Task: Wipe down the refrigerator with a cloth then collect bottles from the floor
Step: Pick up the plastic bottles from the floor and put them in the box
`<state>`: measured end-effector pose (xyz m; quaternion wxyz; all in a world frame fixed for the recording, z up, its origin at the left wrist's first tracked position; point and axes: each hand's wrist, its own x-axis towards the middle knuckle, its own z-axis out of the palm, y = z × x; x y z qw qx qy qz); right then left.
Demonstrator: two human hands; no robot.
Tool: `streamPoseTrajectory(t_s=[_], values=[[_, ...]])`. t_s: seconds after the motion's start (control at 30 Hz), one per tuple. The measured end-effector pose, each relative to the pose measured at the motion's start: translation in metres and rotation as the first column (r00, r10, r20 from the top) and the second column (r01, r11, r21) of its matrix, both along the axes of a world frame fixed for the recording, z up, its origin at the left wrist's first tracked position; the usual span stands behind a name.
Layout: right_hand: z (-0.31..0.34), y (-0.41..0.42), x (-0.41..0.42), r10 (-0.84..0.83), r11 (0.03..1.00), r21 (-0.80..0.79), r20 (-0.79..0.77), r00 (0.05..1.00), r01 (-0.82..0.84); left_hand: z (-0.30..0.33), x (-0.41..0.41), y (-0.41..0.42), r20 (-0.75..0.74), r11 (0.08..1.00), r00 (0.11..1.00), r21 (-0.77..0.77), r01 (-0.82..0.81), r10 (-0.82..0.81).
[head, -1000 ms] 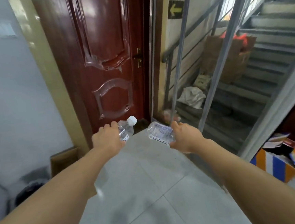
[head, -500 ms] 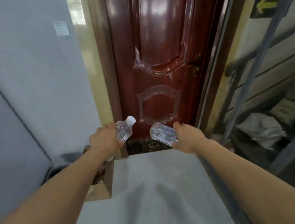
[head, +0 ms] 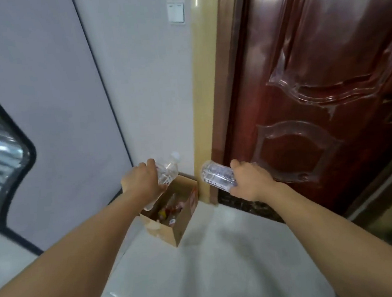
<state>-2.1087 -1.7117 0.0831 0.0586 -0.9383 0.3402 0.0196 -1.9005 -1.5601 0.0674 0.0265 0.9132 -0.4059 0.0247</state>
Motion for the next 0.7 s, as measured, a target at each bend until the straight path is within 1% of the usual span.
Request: streamPoseTrajectory(t_s=[0.23, 0.33, 0.43, 0.6, 0.7], values=[[-0.016, -0.082, 0.083, 0.173, 0.985, 0.022, -0.033, 0.984, -0.172, -0.031, 0.052, -0.065, -0.086, 0.988, 0.985, -0.011, -0.154, 0.152], [-0.022, -0.117, 0.112, 0.208, 0.978, 0.033, -0.054, 0.977, -0.207, -0.038, 0.071, -0.088, -0.127, 0.978, 0.971, -0.023, -0.208, 0.203], [-0.032, -0.144, 0.143, 0.26, 0.965, 0.064, -0.098, 0.961, -0.254, -0.045, 0.088, -0.1, -0.138, 0.967, 0.958, 0.002, -0.255, 0.253], [-0.054, -0.183, 0.208, 0.359, 0.93, 0.126, -0.126, 0.925, -0.344, -0.068, 0.118, -0.11, -0.161, 0.916, 0.902, 0.076, -0.394, 0.401], [-0.074, -0.208, 0.256, 0.458, 0.886, 0.157, -0.148, 0.876, -0.437, -0.091, 0.135, -0.124, -0.199, 0.864, 0.841, 0.101, -0.493, 0.504]])
